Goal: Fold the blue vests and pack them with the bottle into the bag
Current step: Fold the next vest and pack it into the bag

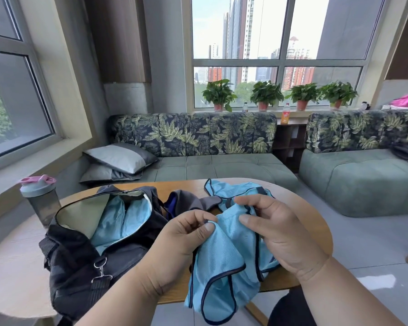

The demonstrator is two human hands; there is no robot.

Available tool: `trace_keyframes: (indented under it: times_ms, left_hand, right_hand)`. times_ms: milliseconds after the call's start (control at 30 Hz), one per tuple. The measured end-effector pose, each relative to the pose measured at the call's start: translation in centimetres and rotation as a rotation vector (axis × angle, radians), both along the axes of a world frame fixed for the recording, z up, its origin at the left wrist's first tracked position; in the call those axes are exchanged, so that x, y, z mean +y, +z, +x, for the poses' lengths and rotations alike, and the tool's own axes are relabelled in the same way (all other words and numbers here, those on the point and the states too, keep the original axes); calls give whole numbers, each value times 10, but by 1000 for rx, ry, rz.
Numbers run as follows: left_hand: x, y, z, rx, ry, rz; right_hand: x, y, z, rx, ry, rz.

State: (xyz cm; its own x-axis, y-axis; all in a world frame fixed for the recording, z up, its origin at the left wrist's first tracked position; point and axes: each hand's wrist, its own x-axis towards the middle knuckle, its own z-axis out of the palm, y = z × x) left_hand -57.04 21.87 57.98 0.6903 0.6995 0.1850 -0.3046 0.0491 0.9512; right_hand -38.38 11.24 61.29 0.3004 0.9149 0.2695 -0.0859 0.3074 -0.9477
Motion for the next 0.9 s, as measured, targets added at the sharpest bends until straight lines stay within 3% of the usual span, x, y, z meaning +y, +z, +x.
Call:
trace_keyframes:
  times_ms: [233, 467, 900]
  left_hand:
    - [1, 8, -5, -30, 14, -40]
    - [2, 9, -3, -32, 68, -37]
    - [4, 11, -6, -13, 55, 53]
  right_hand:
    - [1, -2, 13, -470, -146, -133]
    - [1, 1, 11, -825, -262, -53]
    - [-8, 19, -1, -734, -205, -48]
